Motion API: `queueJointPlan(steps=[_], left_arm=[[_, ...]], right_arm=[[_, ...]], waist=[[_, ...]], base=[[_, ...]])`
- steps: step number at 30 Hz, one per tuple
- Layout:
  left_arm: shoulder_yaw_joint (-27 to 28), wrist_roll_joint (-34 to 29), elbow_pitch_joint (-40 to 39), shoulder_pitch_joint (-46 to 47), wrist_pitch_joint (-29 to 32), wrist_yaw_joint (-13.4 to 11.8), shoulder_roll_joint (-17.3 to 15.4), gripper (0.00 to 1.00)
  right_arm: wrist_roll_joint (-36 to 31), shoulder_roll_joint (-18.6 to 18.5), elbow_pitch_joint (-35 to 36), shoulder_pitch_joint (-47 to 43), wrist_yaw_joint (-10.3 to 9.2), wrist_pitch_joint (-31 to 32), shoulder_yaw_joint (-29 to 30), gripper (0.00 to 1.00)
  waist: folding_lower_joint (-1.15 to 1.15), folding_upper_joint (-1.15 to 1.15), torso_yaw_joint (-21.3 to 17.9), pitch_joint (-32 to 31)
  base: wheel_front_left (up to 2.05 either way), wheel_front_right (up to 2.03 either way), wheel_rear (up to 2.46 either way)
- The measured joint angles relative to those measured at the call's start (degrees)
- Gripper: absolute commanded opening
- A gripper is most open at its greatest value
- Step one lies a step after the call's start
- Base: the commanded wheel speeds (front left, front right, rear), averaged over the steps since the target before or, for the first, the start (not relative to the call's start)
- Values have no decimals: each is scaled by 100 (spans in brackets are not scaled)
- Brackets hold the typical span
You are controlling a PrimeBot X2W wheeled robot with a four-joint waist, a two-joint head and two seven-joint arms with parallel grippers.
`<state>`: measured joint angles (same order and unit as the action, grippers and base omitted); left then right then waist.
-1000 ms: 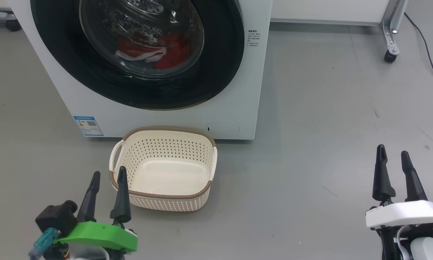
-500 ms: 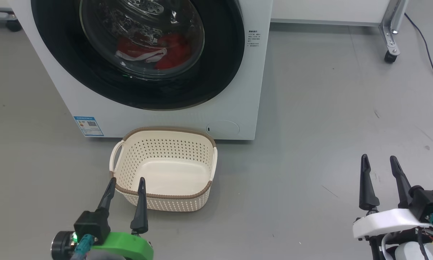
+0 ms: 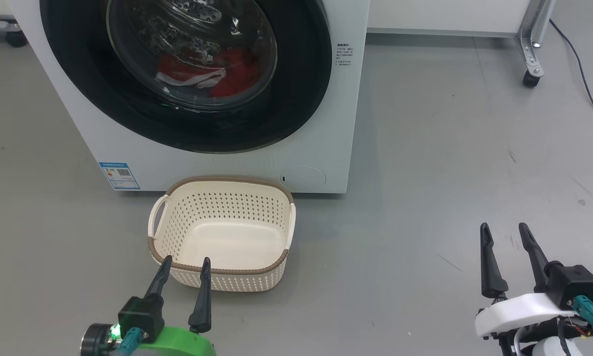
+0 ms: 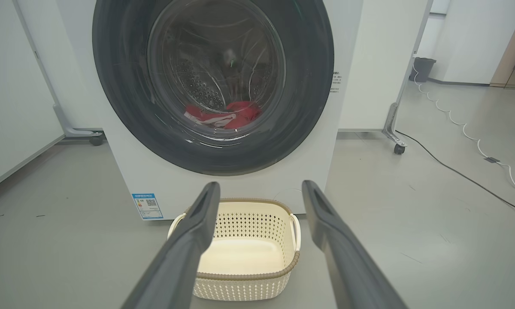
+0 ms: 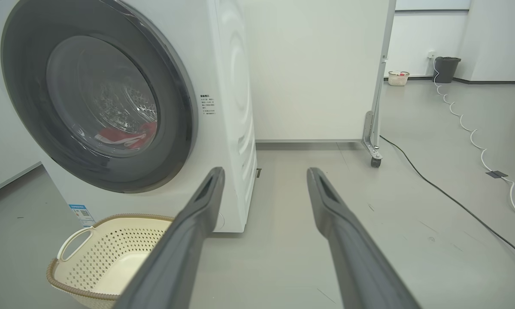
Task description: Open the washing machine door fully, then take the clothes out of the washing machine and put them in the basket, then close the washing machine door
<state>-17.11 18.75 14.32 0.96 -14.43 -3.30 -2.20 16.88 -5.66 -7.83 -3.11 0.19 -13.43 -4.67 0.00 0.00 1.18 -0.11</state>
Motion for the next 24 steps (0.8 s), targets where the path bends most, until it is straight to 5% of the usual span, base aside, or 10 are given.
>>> queueJointPlan(steps=[24], left_arm=[[-89, 114, 105, 13, 0, -120, -7, 100]], right_arm=[[20, 35, -221, 24, -35, 1, -19, 100]], waist=[[0, 0, 10, -6]], base=[[0, 0, 0]])
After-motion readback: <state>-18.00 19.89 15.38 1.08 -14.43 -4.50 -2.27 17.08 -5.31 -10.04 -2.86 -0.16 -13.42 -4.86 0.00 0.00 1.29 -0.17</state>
